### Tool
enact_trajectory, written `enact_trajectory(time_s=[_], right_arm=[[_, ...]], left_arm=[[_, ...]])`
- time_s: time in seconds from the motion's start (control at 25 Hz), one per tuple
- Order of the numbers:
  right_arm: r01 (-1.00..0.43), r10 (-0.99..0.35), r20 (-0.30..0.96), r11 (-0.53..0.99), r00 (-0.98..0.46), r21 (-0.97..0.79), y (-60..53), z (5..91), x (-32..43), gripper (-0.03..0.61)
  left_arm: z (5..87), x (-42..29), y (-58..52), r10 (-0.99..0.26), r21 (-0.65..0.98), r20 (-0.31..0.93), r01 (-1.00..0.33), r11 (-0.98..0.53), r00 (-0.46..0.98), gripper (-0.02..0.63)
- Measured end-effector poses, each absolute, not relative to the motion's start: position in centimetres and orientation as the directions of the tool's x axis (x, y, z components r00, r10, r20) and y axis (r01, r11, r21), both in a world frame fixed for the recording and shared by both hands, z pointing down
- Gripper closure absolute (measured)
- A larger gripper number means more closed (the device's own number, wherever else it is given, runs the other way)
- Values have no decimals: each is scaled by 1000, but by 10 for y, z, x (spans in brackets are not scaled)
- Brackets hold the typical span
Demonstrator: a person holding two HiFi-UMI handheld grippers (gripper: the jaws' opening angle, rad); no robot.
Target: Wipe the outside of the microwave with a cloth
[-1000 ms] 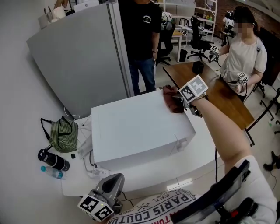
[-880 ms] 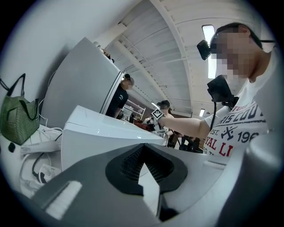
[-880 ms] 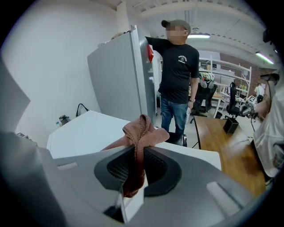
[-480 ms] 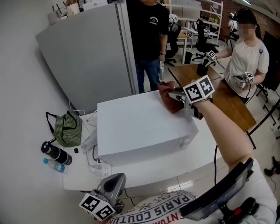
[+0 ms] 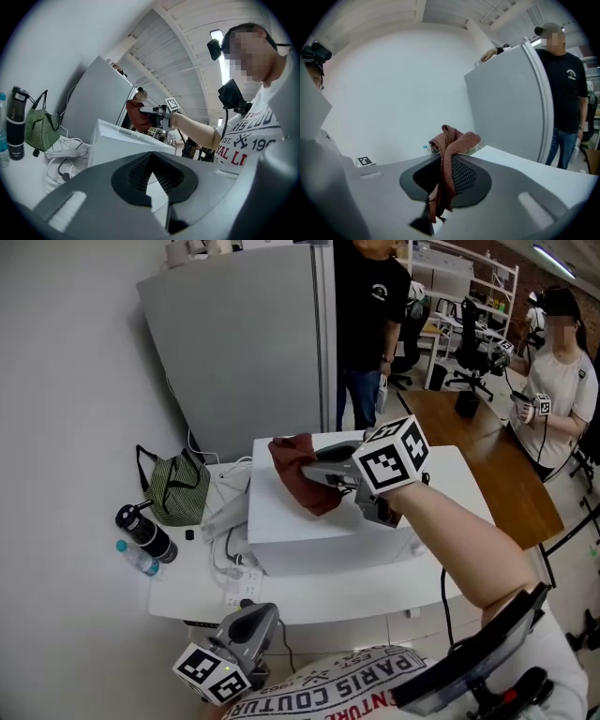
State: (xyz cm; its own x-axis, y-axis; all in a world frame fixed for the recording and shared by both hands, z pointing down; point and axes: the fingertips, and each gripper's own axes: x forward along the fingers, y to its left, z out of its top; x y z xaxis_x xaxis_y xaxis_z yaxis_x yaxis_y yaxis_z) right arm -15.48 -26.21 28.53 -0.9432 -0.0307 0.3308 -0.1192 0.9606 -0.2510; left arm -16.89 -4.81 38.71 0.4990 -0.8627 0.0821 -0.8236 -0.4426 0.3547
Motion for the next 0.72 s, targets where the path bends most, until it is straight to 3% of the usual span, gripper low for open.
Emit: enact_trajectory(time_s=[0.24, 0.44, 0.72], right_arm=[[-86, 8, 473, 981, -881, -176, -234, 337, -232, 537], [-117, -79, 628, 993, -774, -18, -249, 383, -253, 537], [-123, -96, 657, 992, -748, 5, -260, 387, -249, 537]], left_arm=[[383, -202, -20, -901, 347, 61, -856, -383, 429, 608], [384, -225, -2, -923, 361, 53, -869, -339, 382, 609], [391, -230, -3, -925, 379, 69, -867, -322, 374, 609]])
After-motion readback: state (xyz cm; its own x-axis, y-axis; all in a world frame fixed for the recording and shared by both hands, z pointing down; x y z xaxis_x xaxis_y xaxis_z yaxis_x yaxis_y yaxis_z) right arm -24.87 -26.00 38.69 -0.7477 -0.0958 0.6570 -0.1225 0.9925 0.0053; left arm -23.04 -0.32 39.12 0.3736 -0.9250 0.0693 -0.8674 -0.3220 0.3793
